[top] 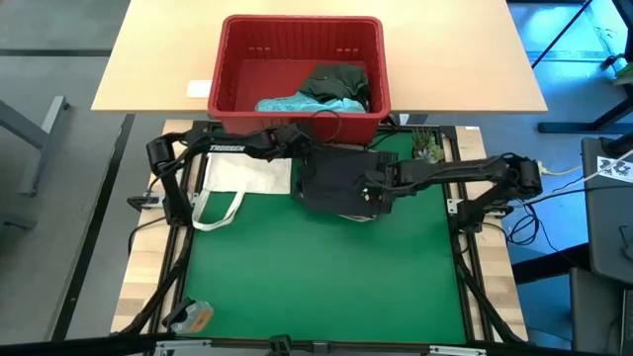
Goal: Fold Laundry from Bin
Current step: Stack the folded black shorts on top of the folded light brown shorts
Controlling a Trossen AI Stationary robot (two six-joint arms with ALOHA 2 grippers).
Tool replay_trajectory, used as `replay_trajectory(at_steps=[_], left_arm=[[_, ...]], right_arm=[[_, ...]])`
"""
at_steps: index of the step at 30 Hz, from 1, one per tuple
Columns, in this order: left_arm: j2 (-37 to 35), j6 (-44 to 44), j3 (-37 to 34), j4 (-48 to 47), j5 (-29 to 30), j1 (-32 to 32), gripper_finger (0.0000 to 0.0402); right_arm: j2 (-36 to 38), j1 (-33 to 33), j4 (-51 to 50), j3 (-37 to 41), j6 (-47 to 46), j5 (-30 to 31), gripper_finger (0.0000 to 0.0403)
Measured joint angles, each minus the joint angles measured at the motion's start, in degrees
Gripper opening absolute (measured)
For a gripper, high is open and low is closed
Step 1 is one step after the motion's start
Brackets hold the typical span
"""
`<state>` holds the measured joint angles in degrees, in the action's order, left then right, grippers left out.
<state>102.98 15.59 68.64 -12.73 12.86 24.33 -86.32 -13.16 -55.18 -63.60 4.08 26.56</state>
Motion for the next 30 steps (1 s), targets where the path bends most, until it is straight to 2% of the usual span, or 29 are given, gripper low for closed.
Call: replay_trajectory(at_steps=[3,7,10,15,23,27,30], left_arm=[[-2.33,-0.31,0.0,-0.88,-0.36,-1.51,0.0],[-4.13,-1.25,0.04,-1.59,-0.68,-4.66,0.0],[-4.13,-2.97,0.04,-1.88,-2.69,-7.56,0.0],[-3.43,-5.6,0.02,-2.41,-5.02,-13.22,0.0],[-2.02,-6.21,-0.02,-2.27,-3.85,-19.43,0.0],[1.18,-6.41,-0.02,-2.87,-2.49,-20.44,0.0],[2.99,-7.57,-0.02,-4.86,-2.42,-20.78,0.0]], right_arm=[[2.79,0.04,-0.3,-0.28,-1.21,-0.95,0.0202],[4.59,0.08,0.09,-0.32,-4.17,-7.52,0.0202],[4.63,0.71,0.72,-0.09,-5.37,-10.16,0.0202],[4.56,3.1,3.48,3.64,-5.65,-10.01,0.0202],[4.56,4.15,5.49,8.62,-8.4,-2.58,0.0202],[4.56,4.15,7.33,11.63,-8.85,-2.32,0.0202],[4.56,4.15,7.55,13.13,-10.08,-5.11,0.0202]])
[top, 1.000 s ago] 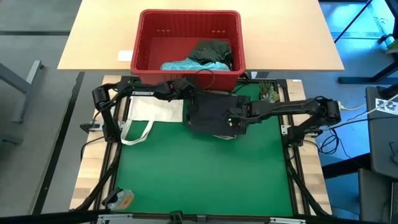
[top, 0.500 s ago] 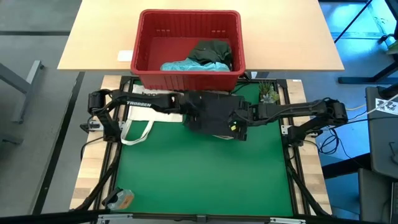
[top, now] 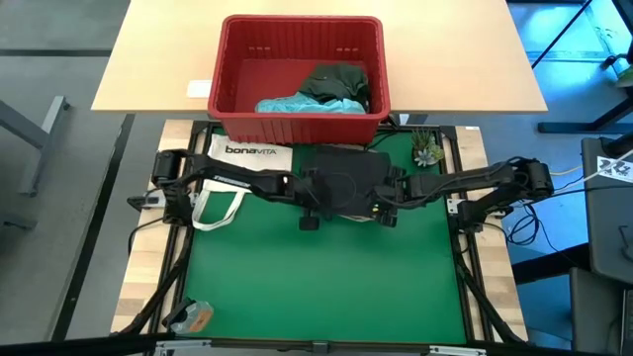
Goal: Fold Laundry from Bin
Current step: Stack the folded black shorts on top of the folded light brown shorts
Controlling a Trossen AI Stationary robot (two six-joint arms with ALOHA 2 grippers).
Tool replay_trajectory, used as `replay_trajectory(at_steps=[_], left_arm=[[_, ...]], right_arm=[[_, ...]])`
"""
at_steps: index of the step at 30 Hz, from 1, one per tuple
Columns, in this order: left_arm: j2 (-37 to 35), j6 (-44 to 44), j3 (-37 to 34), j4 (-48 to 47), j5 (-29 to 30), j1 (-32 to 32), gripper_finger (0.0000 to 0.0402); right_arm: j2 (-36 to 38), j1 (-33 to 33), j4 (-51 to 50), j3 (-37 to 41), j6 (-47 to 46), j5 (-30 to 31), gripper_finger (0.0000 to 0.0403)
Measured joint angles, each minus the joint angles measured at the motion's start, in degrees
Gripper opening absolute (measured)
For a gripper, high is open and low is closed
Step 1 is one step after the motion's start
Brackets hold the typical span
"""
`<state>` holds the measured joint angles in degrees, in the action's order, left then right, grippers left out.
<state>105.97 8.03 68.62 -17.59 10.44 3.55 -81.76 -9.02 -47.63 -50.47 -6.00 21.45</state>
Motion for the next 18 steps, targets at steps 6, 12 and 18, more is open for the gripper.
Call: replay_trajectory(at_steps=[6,12,18], left_arm=[[0.79,-1.41,0.0,-2.51,0.74,-0.02,0.0],[-1.2,-1.46,0.17,-3.15,0.95,0.01,0.0],[-7.13,-0.93,3.79,-5.04,1.13,0.05,0.0]], right_arm=[[0.0,0.0,0.46,2.42,-0.13,-1.49,0.0202],[0.93,0.0,-1.63,1.87,0.06,-1.5,0.0202],[6.74,0.0,-4.89,-1.34,0.23,-0.01,0.0202]])
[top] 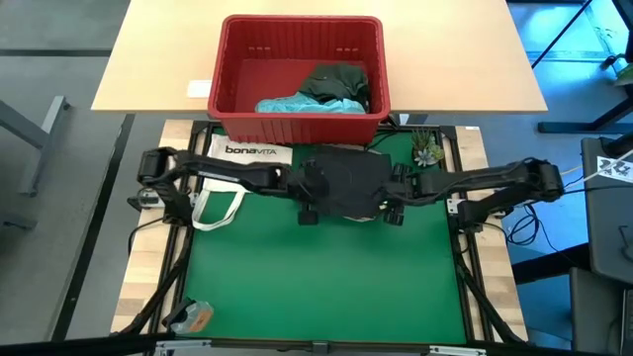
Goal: Fold Laundry from Bin
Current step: Stack the folded black shorts on top of the folded light brown shorts, then remove the light blue shorts from the red laundry bin
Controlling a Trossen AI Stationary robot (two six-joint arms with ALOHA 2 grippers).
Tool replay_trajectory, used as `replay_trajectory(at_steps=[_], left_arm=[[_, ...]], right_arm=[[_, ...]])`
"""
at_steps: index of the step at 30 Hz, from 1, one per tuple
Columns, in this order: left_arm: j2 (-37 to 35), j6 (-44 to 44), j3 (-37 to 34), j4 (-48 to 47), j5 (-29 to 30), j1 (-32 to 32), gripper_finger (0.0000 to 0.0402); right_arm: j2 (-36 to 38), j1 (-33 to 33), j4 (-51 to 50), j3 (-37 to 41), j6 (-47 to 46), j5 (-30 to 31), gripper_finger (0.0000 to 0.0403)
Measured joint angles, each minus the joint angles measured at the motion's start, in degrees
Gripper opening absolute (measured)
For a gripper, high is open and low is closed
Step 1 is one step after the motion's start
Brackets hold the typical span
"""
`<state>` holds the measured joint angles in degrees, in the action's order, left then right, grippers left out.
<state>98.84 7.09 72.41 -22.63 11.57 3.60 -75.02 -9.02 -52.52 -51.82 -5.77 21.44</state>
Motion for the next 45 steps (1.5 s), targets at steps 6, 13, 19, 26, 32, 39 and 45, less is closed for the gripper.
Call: replay_trajectory(at_steps=[6,13,19,26,32,39,45], left_arm=[[-5.6,3.2,3.97,0.88,10.09,0.54,0.0],[-6.94,12.78,10.58,2.67,21.04,2.14,0.003],[-6.53,12.65,17.52,3.36,21.45,8.49,0.01],[-6.66,4.57,22.97,4.99,17.21,22.63,0.0163],[-5.73,-9.68,23.12,5.72,4.81,36.46,0.0169],[0.2,-16.81,23.12,5.11,-2.17,45.97,0.0169],[7.13,-20.32,23.1,3.51,-8.08,48.68,0.0169]], right_arm=[[6.52,0.0,0.44,-0.48,0.01,-0.01,0.0202],[9.18,0.0,2.43,-0.5,0.06,-0.05,0.0202],[9.18,0.0,3.57,-0.5,0.11,-2.1,0.0202],[9.18,0.0,3.61,-0.5,0.1,-3.22,0.0202],[9.18,0.0,5.32,-0.5,0.08,-3.6,0.0202],[9.18,0.0,6.81,-0.5,0.04,-4.62,0.0202],[9.18,0.0,6.65,-0.5,0.04,-4.62,0.0202]])
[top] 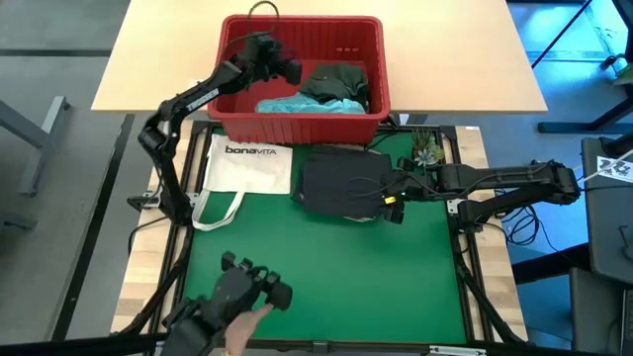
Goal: Fold Laundry from Bin
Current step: Remove the light blue shorts from the red laundry bin
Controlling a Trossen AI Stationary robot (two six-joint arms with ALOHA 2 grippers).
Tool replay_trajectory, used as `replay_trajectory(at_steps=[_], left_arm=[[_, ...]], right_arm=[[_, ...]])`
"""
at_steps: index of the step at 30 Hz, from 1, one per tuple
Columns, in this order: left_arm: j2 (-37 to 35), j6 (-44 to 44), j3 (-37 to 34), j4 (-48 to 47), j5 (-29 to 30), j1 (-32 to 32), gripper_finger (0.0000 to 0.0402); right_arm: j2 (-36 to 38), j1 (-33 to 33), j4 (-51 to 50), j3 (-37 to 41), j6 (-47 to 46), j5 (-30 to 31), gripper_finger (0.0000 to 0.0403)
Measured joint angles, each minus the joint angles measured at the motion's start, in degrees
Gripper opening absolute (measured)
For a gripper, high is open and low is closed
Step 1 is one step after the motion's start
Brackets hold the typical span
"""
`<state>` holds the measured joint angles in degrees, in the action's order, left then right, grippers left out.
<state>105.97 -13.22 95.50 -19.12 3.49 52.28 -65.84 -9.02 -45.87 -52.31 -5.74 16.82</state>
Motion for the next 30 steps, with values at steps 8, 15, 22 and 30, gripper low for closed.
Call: replay_trajectory(at_steps=[8,15,22,30], left_arm=[[7.35,-3.09,-0.01,-2.67,-2.46,1.09,0.0169],[11.56,-3.38,-0.07,-5.71,-4.74,1.02,0.0169],[14.6,-3.38,-0.09,-9.15,-4.6,1.66,0.0169],[17.9,-3.33,-0.07,-9.03,-4.96,2.22,0.0169]], right_arm=[[0.0,0.0,-0.02,0.0,0.02,0.0,0.0202],[0.0,0.0,-0.02,0.0,0.02,0.02,0.0202],[0.0,0.01,-0.04,0.0,0.02,0.0,0.0202],[0.0,0.0,-0.05,0.0,0.04,0.02,0.0202]])
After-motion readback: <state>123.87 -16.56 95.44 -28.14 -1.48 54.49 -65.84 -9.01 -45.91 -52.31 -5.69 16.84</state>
